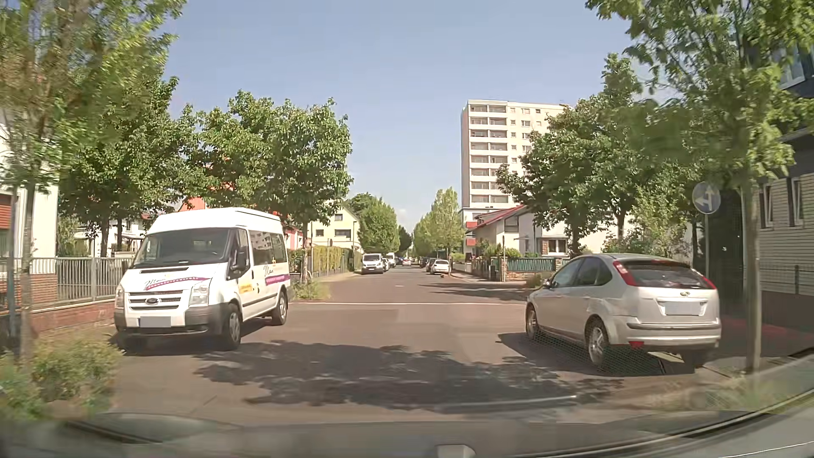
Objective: Follow the waypoints while adhering to traffic rules and regulations
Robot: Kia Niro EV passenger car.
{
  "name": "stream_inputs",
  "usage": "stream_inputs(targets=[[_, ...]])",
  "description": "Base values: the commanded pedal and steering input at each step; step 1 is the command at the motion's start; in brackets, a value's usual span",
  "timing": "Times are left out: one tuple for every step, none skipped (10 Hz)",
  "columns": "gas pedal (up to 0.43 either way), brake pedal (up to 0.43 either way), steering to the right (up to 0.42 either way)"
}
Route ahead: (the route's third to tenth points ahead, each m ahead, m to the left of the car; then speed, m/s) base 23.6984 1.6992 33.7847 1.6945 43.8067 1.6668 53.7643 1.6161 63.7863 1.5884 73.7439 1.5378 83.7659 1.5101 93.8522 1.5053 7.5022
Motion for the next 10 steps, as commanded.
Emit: stream_inputs(targets=[[0.0,0.159,0.01],[0.0,0.165,0.012],[0.0,0.159,0.014],[0.0,0.159,0.012],[0.0,0.165,0.009],[0.0,0.165,0.01],[0.0,0.177,0.014],[0.0,0.189,0.021],[0.0,0.195,0.028],[0.0,0.207,0.037]])
